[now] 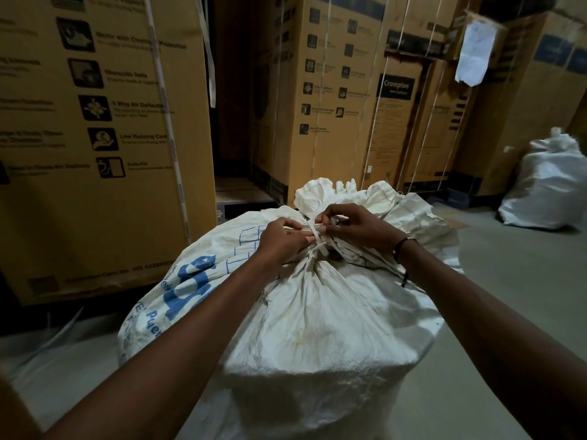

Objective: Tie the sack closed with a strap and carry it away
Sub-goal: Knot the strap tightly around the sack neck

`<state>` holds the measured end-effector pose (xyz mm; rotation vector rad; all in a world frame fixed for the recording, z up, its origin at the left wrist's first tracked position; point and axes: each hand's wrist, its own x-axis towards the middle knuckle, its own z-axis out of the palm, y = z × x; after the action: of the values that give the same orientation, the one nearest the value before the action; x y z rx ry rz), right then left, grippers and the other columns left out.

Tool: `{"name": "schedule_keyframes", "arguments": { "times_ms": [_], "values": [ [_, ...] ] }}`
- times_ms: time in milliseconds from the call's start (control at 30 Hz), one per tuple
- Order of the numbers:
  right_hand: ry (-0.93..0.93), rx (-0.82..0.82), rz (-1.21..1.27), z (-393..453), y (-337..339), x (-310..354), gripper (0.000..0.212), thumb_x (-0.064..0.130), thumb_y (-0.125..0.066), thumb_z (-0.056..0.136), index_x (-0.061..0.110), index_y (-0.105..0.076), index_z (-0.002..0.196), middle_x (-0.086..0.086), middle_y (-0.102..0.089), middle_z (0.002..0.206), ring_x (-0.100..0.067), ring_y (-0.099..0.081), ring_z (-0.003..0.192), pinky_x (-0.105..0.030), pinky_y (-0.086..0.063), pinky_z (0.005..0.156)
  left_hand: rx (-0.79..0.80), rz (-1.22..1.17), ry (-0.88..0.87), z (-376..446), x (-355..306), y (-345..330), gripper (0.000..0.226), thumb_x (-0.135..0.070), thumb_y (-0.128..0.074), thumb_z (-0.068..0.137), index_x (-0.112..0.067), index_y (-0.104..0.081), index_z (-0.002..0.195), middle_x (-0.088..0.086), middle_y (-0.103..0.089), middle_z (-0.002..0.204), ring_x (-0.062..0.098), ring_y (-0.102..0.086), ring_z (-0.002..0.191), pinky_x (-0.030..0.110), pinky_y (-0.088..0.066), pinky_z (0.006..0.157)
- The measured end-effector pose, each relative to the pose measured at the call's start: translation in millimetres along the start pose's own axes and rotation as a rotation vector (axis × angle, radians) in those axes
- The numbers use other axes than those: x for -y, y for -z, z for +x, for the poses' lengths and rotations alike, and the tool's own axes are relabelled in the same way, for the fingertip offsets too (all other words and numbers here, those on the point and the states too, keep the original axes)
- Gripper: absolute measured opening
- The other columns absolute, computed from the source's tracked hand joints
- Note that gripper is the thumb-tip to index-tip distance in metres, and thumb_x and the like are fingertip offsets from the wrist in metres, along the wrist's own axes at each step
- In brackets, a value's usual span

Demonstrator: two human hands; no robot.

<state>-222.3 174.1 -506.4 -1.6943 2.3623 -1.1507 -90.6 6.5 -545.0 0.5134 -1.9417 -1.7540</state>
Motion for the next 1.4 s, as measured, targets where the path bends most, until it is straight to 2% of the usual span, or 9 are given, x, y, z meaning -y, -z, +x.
{"name": "schedule_keyframes", "arguments": {
  "times_ms": [200,367,500,567,667,867,967,1167,1400],
  "values": [
    [0.023,0.154,-0.013,-1.6,16.2,5.2,0.019,0.022,-0.073,0.098,0.018,-0.080,0.115,0.005,-0.069,0.135,-0.008,-0.064,0.128,-0.032,-0.052,0.111,0.019,0.028,-0.039,-3.1,0.8,1.3,0.025,-0.008,-0.089,0.077,-0.017,-0.071,0.092,0.009,-0.081,0.099,0.025,-0.078,0.101,0.046,-0.061,0.098],
    [0.093,0.181,-0.193,3.2,19.3,11.3,0.017,0.011,-0.080,0.095,0.014,-0.082,0.112,0.006,-0.065,0.133,0.009,-0.065,0.102,-0.015,-0.055,0.084,0.017,0.034,-0.056,-4.6,-0.8,1.2,0.024,-0.006,-0.089,0.079,-0.018,-0.070,0.090,0.009,-0.080,0.099,0.025,-0.077,0.101,0.046,-0.060,0.100],
    [0.148,0.204,-0.326,7.4,22.4,19.9,0.025,0.013,-0.080,0.095,0.011,-0.078,0.120,0.022,-0.066,0.121,0.001,-0.067,0.102,-0.017,-0.057,0.084,0.009,0.048,-0.069,-4.1,-2.0,1.4,0.025,-0.009,-0.089,0.079,-0.020,-0.069,0.088,0.008,-0.079,0.103,0.023,-0.076,0.103,0.046,-0.060,0.100],
    [0.174,0.185,-0.393,9.3,19.6,20.5,0.020,0.014,-0.075,0.099,0.013,-0.078,0.118,0.010,-0.068,0.127,0.003,-0.063,0.102,-0.014,-0.054,0.086,0.013,0.044,-0.074,-4.5,-2.1,1.0,0.024,-0.009,-0.088,0.080,-0.021,-0.069,0.088,0.007,-0.079,0.103,0.022,-0.076,0.104,0.046,-0.059,0.101],
    [0.168,0.137,-0.438,13.0,11.6,18.3,0.017,0.018,-0.073,0.100,0.012,-0.079,0.115,-0.006,-0.067,0.132,-0.016,-0.064,0.113,-0.033,-0.057,0.094,0.010,0.051,-0.077,-4.5,-2.1,-0.6,0.022,-0.010,-0.087,0.080,-0.021,-0.070,0.089,0.007,-0.079,0.103,0.022,-0.076,0.103,0.047,-0.060,0.099],
    [-0.015,0.086,-0.119,15.6,14.0,10.8,0.037,0.009,-0.088,0.083,0.005,-0.066,0.112,0.001,-0.074,0.112,-0.028,-0.068,0.116,-0.048,-0.054,0.097,0.033,0.025,-0.061,-5.6,-1.0,1.6,0.026,-0.007,-0.089,0.077,-0.017,-0.071,0.092,0.006,-0.081,0.101,0.021,-0.077,0.103,0.047,-0.059,0.102],
    [-0.030,0.104,-0.090,17.7,13.2,4.8,0.035,-0.001,-0.086,0.084,0.000,-0.066,0.112,-0.002,-0.074,0.112,-0.021,-0.069,0.118,-0.047,-0.054,0.104,0.032,0.032,-0.059,-6.0,-1.1,0.8,0.026,-0.005,-0.089,0.078,-0.017,-0.071,0.093,0.005,-0.081,0.100,0.019,-0.077,0.102,0.045,-0.059,0.101],
    [-0.064,0.024,-0.047,17.8,6.3,0.9,0.032,-0.004,-0.090,0.078,0.003,-0.069,0.102,-0.014,-0.076,0.115,-0.031,-0.070,0.117,-0.020,-0.056,0.085,0.031,0.029,-0.057,-7.1,-2.0,-0.5,0.026,-0.004,-0.088,0.078,-0.017,-0.070,0.090,0.006,-0.081,0.101,0.020,-0.077,0.102,0.045,-0.059,0.101],
    [-0.147,0.017,-0.030,20.7,6.1,-0.7,0.035,0.006,-0.098,0.071,0.004,-0.067,0.087,-0.006,-0.080,0.104,-0.023,-0.074,0.107,-0.045,-0.055,0.105,0.056,-0.018,-0.035,-9.9,-3.7,2.2,0.025,-0.001,-0.087,0.079,-0.014,-0.069,0.092,0.010,-0.081,0.102,0.023,-0.077,0.103,0.046,-0.059,0.102]
  ]
}}
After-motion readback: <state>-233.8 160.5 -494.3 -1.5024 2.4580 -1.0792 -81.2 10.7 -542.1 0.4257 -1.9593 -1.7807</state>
